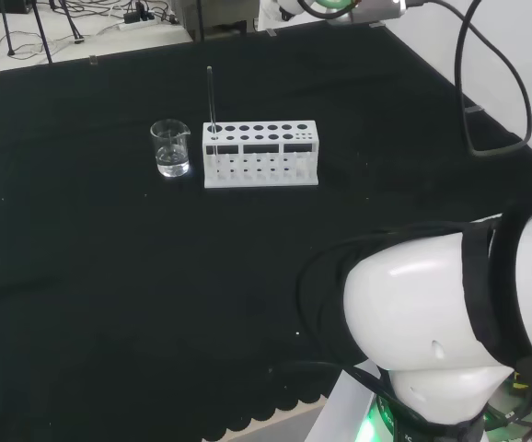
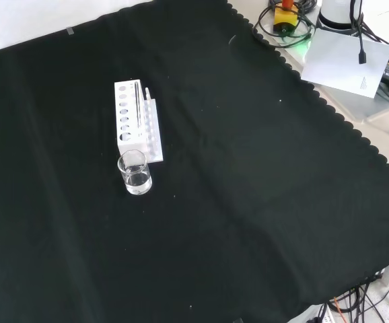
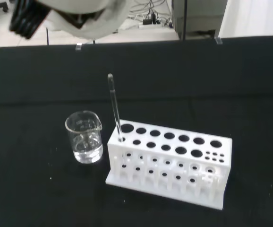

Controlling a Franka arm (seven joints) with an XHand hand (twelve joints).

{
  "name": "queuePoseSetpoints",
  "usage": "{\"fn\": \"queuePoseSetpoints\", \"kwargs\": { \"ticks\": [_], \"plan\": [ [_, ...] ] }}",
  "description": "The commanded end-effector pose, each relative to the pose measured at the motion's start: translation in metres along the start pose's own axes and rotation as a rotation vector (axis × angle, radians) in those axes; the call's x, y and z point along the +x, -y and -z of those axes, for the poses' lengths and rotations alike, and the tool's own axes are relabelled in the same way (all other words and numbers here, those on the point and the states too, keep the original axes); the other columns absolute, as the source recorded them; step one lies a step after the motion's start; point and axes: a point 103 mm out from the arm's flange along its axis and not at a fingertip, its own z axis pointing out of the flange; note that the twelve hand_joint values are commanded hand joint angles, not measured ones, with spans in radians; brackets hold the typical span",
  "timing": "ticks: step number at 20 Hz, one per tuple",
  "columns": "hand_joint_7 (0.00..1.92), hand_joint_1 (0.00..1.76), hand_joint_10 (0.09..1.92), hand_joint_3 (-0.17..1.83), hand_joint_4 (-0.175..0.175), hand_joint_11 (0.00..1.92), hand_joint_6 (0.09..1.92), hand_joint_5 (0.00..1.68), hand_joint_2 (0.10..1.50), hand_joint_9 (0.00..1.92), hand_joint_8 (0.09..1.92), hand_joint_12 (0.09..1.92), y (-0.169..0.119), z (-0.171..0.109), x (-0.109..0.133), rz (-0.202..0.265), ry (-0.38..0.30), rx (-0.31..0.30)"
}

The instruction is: Take the glass rod from the white test tube rack.

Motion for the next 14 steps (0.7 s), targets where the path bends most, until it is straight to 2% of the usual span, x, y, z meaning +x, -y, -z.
{"fn": "queuePoseSetpoints", "kwargs": {
  "ticks": [1,10,12,13,14],
  "plan": [
    [0.0,0.89,0.84,0.69,-0.114,0.0,0.09,0.15,0.63,0.0,0.74,1.31,0.011,0.007,-0.001,0.024,-0.013,-0.034],
    [0.02,0.86,0.87,0.7,-0.115,0.0,0.09,0.18,0.64,0.04,0.82,1.37,-0.02,-0.017,0.023,0.097,0.022,-0.004],
    [0.03,0.86,0.88,0.71,-0.115,0.0,0.09,0.19,0.64,0.05,0.83,1.38,-0.026,-0.018,0.029,0.11,-0.003,-0.021],
    [0.03,0.86,0.88,0.71,-0.115,0.0,0.09,0.19,0.65,0.06,0.83,1.39,-0.027,-0.024,0.024,0.09,0.092,-0.019],
    [0.03,0.85,0.88,0.71,-0.115,0.0,0.09,0.2,0.65,0.06,0.83,1.39,-0.03,-0.027,0.025,0.098,0.105,0.004]
  ]
}}
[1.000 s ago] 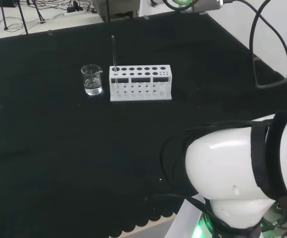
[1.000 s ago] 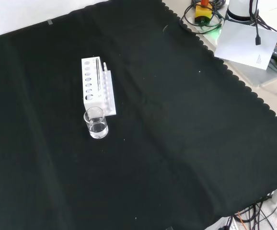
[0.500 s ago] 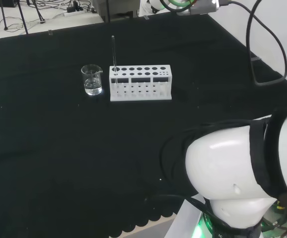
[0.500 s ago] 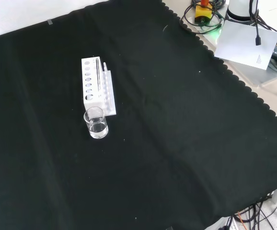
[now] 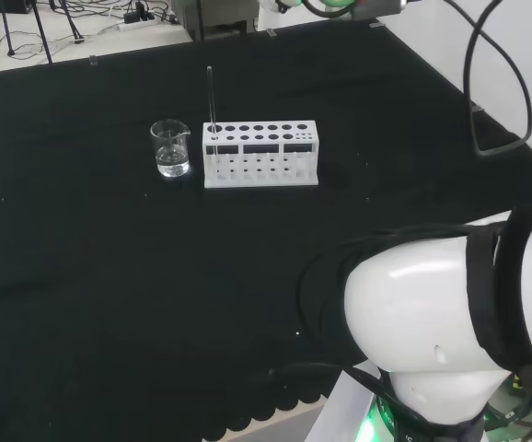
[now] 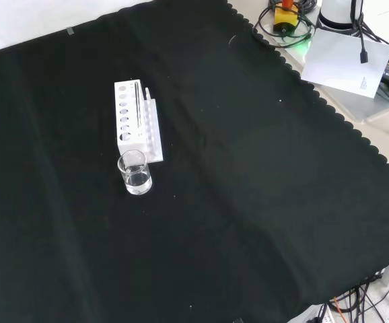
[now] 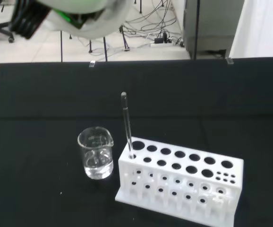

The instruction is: Take the glass rod from the white test tube rack.

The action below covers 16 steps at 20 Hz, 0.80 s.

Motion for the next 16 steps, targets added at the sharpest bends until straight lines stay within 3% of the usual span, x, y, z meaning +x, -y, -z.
{"fn": "queuePoseSetpoints", "kwargs": {
  "ticks": [1,9,16],
  "plan": [
    [0.04,0.85,0.88,0.71,-0.115,0.0,0.09,0.2,0.65,0.07,0.83,1.39,-0.035,-0.04,0.019,0.064,0.098,0.086],
    [0.05,0.83,0.88,0.71,-0.115,0.0,0.09,0.21,0.67,0.09,0.84,1.41,-0.08,-0.064,0.036,0.102,0.029,0.095],
    [0.07,0.81,0.88,0.7,-0.117,0.0,0.09,0.22,0.68,0.12,0.85,1.42,-0.109,-0.09,0.05,0.138,0.038,0.114]
  ]
}}
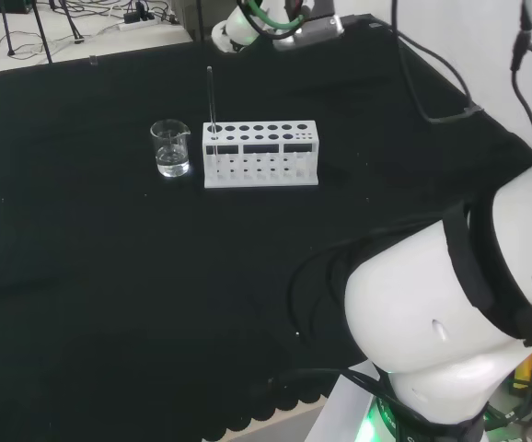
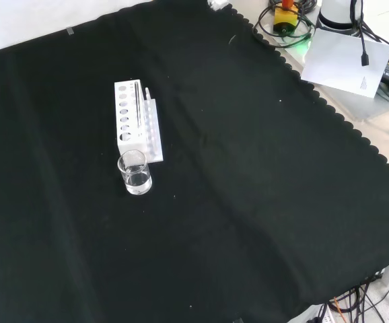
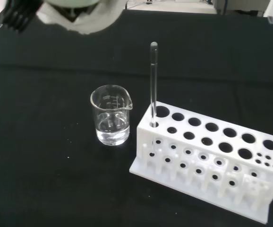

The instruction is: Take the glass rod from the white test tube rack.

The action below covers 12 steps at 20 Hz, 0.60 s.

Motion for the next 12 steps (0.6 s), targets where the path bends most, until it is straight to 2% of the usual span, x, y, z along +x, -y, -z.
{"fn": "queuePoseSetpoints", "kwargs": {
  "ticks": [1,9,12],
  "plan": [
    [0.07,0.81,0.88,0.7,-0.117,0.0,0.09,0.22,0.69,0.12,0.85,1.42,-0.039,-0.016,0.015,0.054,-0.001,-0.012],
    [0.09,0.78,0.88,0.7,-0.12,0.0,0.09,0.22,0.71,0.15,0.86,1.44,-0.075,-0.052,0.017,0.119,-0.035,0.008],
    [0.1,0.77,0.88,0.69,-0.121,0.0,0.09,0.23,0.72,0.15,0.86,1.44,-0.086,-0.06,0.018,0.125,-0.038,0.011]
  ]
}}
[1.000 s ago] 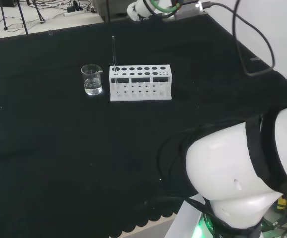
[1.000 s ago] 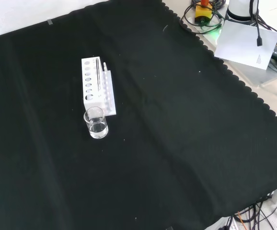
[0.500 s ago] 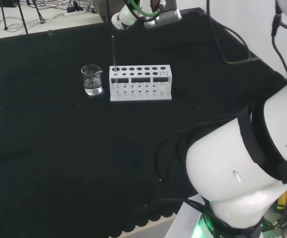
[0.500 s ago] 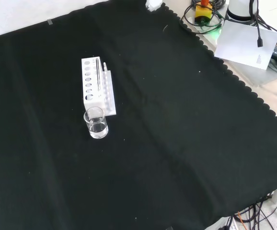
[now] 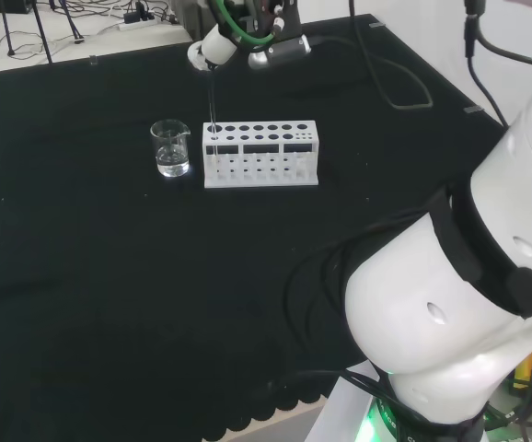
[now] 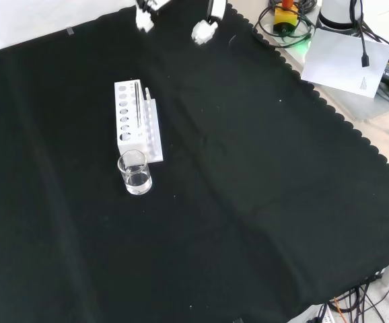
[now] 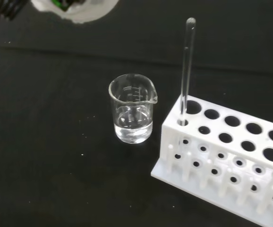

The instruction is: Take the glass rod from the white test tube rack.

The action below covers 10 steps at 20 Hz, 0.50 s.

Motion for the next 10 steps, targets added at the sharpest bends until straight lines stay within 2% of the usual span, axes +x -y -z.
{"fn": "queuePoseSetpoints", "kwargs": {
  "ticks": [1,5,10],
  "plan": [
    [0.1,0.77,0.88,0.69,-0.121,0.0,0.09,0.23,0.72,0.15,0.86,1.44,-0.032,-0.018,0.001,0.05,-0.021,-0.016],
    [0.1,0.76,0.88,0.68,-0.121,0.0,0.09,0.23,0.73,0.16,0.86,1.44,-0.044,-0.033,-0.008,0.065,-0.033,-0.013],
    [0.11,0.76,0.87,0.68,-0.122,0.0,0.09,0.24,0.73,0.17,0.86,1.45,-0.059,-0.045,-0.022,0.055,-0.032,0.002]
  ]
}}
